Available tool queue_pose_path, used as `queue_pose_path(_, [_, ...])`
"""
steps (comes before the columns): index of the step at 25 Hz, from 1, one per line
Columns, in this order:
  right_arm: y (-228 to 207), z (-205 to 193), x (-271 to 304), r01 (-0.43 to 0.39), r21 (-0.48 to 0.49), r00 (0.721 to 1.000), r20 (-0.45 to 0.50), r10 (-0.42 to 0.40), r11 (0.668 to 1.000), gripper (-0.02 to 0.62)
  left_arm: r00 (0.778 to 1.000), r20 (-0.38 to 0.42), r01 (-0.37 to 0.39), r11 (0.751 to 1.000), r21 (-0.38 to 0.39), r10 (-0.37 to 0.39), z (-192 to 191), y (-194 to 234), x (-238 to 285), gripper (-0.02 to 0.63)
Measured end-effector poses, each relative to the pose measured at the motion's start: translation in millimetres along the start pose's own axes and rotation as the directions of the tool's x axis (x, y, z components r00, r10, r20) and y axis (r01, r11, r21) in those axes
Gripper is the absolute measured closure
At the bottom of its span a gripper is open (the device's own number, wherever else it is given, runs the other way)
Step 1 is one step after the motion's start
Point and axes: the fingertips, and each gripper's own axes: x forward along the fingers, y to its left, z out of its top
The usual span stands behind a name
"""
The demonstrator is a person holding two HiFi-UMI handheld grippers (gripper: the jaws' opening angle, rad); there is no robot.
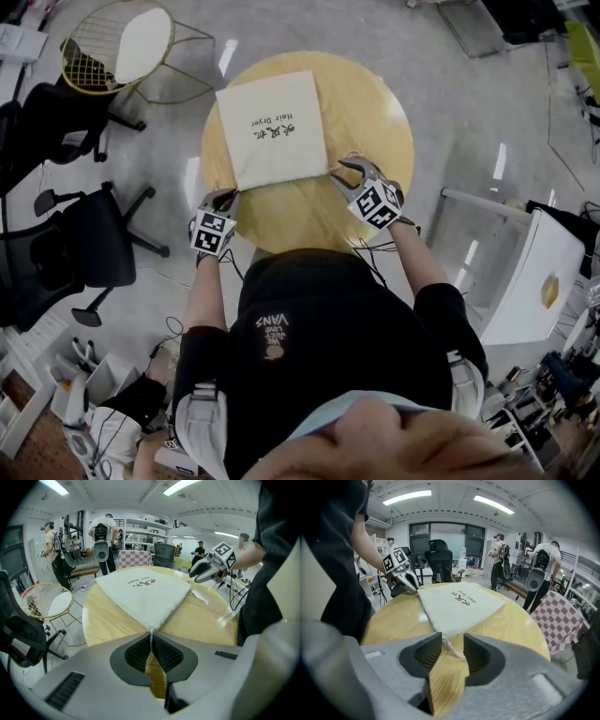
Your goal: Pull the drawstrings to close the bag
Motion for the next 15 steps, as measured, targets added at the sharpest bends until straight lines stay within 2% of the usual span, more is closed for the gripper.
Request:
queue_pose_path(6, [4,-16,13,0.003,-0.128,0.996,-0.085,-0.014,0.992,0.453,1.000,0.000,0.001,1.000,-0.002,-0.001,0,1,1,0.580])
queue_pose_path(15, [7,-27,25,0.016,-0.213,0.990,-0.137,-0.046,0.977,0.465,1.000,0.001,0.005,1.000,-0.011,-0.005,0,-1,1,0.581])
